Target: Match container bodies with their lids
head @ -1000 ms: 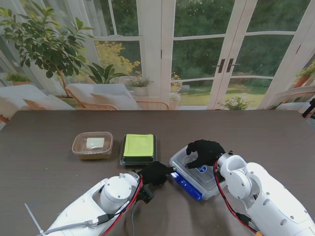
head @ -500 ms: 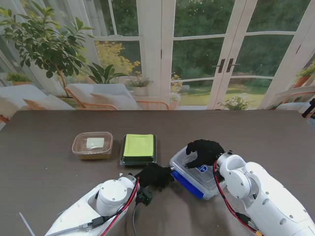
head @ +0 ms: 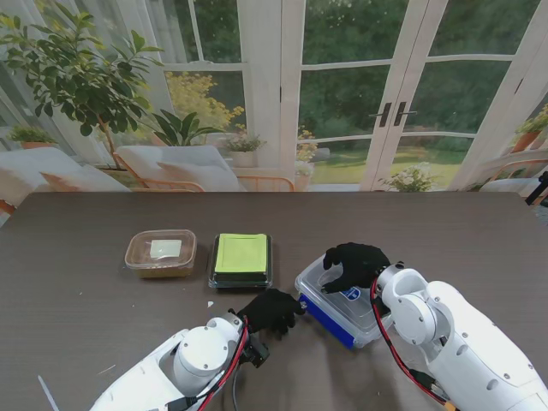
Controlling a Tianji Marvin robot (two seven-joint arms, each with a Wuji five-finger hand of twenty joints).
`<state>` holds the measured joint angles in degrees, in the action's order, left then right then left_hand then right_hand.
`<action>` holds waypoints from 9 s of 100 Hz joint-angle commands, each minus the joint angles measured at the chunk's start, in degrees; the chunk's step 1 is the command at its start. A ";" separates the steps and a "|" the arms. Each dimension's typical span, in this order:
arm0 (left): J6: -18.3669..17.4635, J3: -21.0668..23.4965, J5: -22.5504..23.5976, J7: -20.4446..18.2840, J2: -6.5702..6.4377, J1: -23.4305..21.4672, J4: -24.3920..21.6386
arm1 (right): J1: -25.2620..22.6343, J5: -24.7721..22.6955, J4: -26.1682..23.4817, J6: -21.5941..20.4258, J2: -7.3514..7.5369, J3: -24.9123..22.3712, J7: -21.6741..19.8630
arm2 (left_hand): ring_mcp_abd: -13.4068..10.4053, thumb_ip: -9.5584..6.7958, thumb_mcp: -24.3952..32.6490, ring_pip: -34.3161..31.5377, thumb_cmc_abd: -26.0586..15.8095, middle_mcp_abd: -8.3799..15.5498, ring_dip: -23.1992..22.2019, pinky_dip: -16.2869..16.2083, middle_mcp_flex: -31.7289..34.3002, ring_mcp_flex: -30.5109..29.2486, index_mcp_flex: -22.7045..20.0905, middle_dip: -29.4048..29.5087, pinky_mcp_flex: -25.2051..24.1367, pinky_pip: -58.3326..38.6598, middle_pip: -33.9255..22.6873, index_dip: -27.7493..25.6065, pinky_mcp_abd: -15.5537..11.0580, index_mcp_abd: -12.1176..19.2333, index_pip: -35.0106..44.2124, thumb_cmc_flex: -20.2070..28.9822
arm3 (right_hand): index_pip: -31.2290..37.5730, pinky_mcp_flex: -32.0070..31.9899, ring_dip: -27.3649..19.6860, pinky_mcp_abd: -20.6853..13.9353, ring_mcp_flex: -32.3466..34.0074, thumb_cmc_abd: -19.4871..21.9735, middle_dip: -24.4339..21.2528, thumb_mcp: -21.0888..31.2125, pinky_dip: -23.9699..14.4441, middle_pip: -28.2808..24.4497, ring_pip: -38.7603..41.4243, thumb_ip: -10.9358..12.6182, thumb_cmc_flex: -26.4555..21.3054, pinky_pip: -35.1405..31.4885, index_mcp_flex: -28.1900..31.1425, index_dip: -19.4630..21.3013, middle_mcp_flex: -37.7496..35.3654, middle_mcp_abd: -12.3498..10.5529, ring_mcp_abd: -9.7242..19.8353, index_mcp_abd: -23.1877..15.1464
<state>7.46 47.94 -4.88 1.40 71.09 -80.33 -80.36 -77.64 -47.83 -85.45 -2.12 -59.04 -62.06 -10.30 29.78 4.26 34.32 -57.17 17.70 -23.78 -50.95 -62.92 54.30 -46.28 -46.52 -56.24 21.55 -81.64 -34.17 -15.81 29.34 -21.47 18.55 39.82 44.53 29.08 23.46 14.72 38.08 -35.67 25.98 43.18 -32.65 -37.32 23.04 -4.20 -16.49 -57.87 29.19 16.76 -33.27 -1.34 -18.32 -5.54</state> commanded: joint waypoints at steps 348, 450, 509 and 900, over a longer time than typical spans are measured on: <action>3.98 2.24 -19.57 3.22 3.85 -1.05 -2.56 | -0.91 2.93 4.47 0.89 0.05 4.36 -6.31 | 3.31 0.13 -1.09 9.64 1.80 -2.29 4.59 5.39 -4.65 7.40 4.29 7.20 -10.17 6.44 7.71 4.00 -1.81 -4.83 -5.41 3.64 | 0.81 -14.50 2.06 -0.97 5.25 -4.38 -0.76 -0.55 -2.83 0.87 7.39 1.15 -3.58 -2.15 -0.47 0.48 -1.49 2.85 9.84 0.90; 6.25 3.06 -26.54 7.53 5.77 0.17 -4.16 | 4.40 5.93 9.66 2.45 0.75 11.88 -11.00 | 4.38 0.32 -1.07 9.44 1.35 -3.15 5.11 5.00 -4.18 6.61 4.58 8.04 -9.56 6.47 8.03 4.03 -0.72 -6.38 -5.77 3.75 | 2.35 -9.18 5.23 1.37 7.95 -20.45 3.13 31.67 -6.16 -2.57 12.97 -5.93 -3.86 -7.59 5.07 1.43 -5.09 2.40 9.20 0.26; 5.83 2.25 -29.11 8.64 6.75 1.83 -3.48 | 2.64 5.99 6.49 3.95 1.44 9.83 -15.10 | 4.36 0.30 -1.19 9.75 1.22 -3.18 5.18 5.19 -4.47 6.81 5.01 8.10 -10.01 6.75 8.18 4.20 -0.80 -6.78 -6.18 3.64 | 2.25 -6.54 5.58 2.51 9.54 -21.00 3.78 31.70 -6.74 -2.67 13.07 -6.22 -4.45 -8.82 6.42 1.42 -6.36 2.76 8.26 0.19; 17.82 -1.98 -5.97 -4.14 1.02 4.47 -7.53 | -9.35 -2.88 -4.03 7.64 0.54 -13.25 -11.36 | 6.69 -1.00 -20.97 17.73 -9.33 -6.99 7.58 5.35 -4.83 12.52 3.21 18.44 -14.75 8.42 23.02 8.00 -1.48 -6.29 -12.36 8.12 | 3.64 -6.76 0.72 2.23 11.66 5.12 -1.68 11.62 -1.35 1.86 5.05 -1.76 10.68 -5.31 0.41 1.12 -6.93 2.39 7.99 3.34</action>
<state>25.66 46.22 -10.88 -1.89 71.27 -76.38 -88.22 -85.63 -50.81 -88.52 5.80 -58.41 -75.52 -20.59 34.20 4.22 15.41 -39.81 9.35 -30.21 -43.82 -57.95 50.04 -34.85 -44.55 -38.29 8.24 -73.22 -11.35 -8.30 31.88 -29.85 7.01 46.31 47.18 22.35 23.42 17.57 48.24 -30.28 23.46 55.24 -34.19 -34.65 27.24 -7.13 -7.51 -60.40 28.17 16.89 -38.83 0.77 -10.83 -1.62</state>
